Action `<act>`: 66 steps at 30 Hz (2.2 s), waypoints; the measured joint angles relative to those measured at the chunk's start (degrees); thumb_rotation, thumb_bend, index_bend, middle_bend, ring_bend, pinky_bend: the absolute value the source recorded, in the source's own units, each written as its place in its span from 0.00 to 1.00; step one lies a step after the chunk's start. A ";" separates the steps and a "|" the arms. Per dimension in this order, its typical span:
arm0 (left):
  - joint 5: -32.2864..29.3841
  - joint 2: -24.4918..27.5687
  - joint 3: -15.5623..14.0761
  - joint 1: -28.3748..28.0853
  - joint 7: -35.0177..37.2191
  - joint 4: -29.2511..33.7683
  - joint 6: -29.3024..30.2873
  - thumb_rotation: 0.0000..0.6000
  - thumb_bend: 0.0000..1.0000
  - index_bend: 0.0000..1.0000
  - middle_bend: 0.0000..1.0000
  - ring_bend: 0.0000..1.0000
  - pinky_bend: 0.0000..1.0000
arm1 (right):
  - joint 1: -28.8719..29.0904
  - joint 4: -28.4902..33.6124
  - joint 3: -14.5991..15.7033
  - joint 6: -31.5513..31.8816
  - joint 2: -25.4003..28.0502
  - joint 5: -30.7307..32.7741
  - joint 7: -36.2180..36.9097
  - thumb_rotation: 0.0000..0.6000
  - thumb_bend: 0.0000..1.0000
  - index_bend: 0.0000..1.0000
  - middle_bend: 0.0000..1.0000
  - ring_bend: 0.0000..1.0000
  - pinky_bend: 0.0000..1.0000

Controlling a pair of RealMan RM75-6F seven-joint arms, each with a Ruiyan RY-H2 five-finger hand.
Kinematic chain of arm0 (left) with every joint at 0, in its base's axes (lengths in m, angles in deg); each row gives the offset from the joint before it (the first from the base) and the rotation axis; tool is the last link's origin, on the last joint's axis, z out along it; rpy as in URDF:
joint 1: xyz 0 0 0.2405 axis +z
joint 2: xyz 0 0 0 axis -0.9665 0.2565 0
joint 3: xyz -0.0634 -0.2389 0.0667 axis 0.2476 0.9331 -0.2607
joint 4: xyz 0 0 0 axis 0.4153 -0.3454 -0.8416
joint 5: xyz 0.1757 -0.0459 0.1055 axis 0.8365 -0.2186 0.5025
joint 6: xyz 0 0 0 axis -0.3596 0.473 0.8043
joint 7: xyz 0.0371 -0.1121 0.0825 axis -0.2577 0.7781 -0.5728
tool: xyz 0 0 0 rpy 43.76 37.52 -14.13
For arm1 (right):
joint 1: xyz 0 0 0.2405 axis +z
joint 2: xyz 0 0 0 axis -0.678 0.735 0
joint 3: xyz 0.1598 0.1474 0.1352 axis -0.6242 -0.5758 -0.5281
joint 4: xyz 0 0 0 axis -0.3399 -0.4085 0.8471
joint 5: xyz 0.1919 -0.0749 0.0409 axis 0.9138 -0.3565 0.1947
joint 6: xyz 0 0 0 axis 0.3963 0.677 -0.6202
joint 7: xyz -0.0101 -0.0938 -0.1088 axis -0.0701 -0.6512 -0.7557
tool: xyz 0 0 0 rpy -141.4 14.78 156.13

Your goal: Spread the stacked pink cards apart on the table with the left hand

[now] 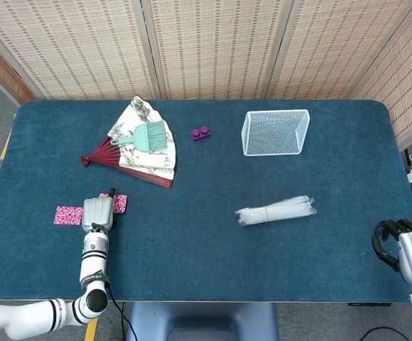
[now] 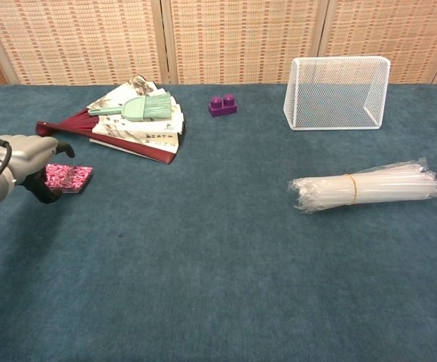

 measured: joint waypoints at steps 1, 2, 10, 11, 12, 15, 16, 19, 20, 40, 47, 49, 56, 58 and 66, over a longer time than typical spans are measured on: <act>-0.36 -0.12 0.13 -0.24 -0.37 -0.18 -0.08 1.00 0.39 0.17 1.00 1.00 1.00 | 0.01 0.00 0.01 -0.01 0.01 -0.01 -0.01 1.00 0.50 0.74 0.65 0.55 0.84; -0.73 -0.22 0.26 -0.46 -0.70 -0.34 -0.17 1.00 0.39 0.17 1.00 1.00 1.00 | 0.01 -0.02 0.00 -0.01 0.01 -0.01 -0.02 1.00 0.50 0.74 0.65 0.55 0.84; -3.76 -1.05 0.99 -2.12 -3.23 -1.50 -0.90 1.00 0.39 0.17 1.00 1.00 1.00 | -0.01 -0.02 0.03 0.03 0.05 -0.04 0.00 1.00 0.50 0.74 0.65 0.55 0.84; -4.10 -1.10 1.05 -2.25 -3.42 -1.61 -0.94 1.00 0.39 0.17 1.00 1.00 1.00 | -0.01 -0.02 0.02 0.03 0.06 -0.01 0.04 1.00 0.50 0.74 0.65 0.55 0.84; -4.51 -1.17 1.14 -2.41 -3.57 -1.76 -0.99 1.00 0.39 0.17 1.00 1.00 1.00 | -0.01 -0.02 0.00 0.03 0.07 0.00 0.07 1.00 0.50 0.74 0.65 0.55 0.84; -5.30 -1.26 1.42 -2.78 -3.88 -2.19 -1.02 1.00 0.39 0.19 1.00 1.00 1.00 | 0.00 -0.01 0.04 -0.02 0.09 0.00 0.05 1.00 0.50 0.74 0.65 0.55 0.84; -5.47 -1.27 1.51 -2.91 -3.96 -2.31 -1.01 1.00 0.39 0.19 1.00 1.00 1.00 | 0.01 -0.01 0.06 -0.04 0.09 -0.05 0.06 1.00 0.50 0.74 0.65 0.55 0.84; -5.96 -1.30 1.73 -3.20 -4.16 -2.46 -0.89 1.00 0.39 0.21 1.00 1.00 1.00 | 0.01 -0.05 0.07 -0.03 0.03 -0.08 -0.01 1.00 0.50 0.74 0.65 0.55 0.84; -6.07 -1.31 1.76 -3.28 -4.24 -2.51 -0.84 1.00 0.39 0.22 1.00 1.00 1.00 | 0.02 -0.04 0.09 -0.04 0.03 -0.09 -0.02 1.00 0.50 0.74 0.65 0.55 0.84; -5.61 -2.23 1.21 -3.90 -3.16 -3.94 -0.33 1.00 0.39 0.37 1.00 1.00 1.00 | 0.01 -0.11 0.13 -0.03 0.00 -0.13 -0.05 1.00 0.50 0.74 0.65 0.55 0.84; -3.78 -2.01 0.48 -3.35 -2.00 -3.70 0.22 1.00 0.41 0.59 1.00 1.00 1.00 | 0.04 -0.12 0.13 -0.06 -0.01 -0.13 -0.02 1.00 0.50 0.74 0.65 0.55 0.84; -3.20 -1.67 0.19 -3.00 -1.65 -3.07 0.51 1.00 0.41 0.62 1.00 1.00 1.00 | 0.04 -0.12 0.13 -0.09 0.00 -0.10 -0.04 1.00 0.50 0.74 0.65 0.55 0.84; -0.63 0.94 -1.68 -1.00 -0.73 1.07 2.79 1.00 0.41 0.65 1.00 1.00 1.00 | 0.05 -0.15 0.18 -0.16 0.03 -0.14 0.07 1.00 0.50 0.74 0.65 0.55 0.84; 0.77 2.47 -2.90 0.40 -0.10 3.23 4.25 1.00 0.41 0.65 1.00 1.00 1.00 | 0.11 -0.09 0.17 -0.28 0.05 -0.06 0.01 1.00 0.50 0.74 0.65 0.55 0.84; 7.36 8.41 -8.99 8.97 5.97 9.86 11.44 1.00 0.41 0.65 1.00 1.00 1.00 | 0.15 -0.07 0.28 -0.34 -0.23 -0.22 -0.46 1.00 0.50 0.74 0.65 0.55 0.84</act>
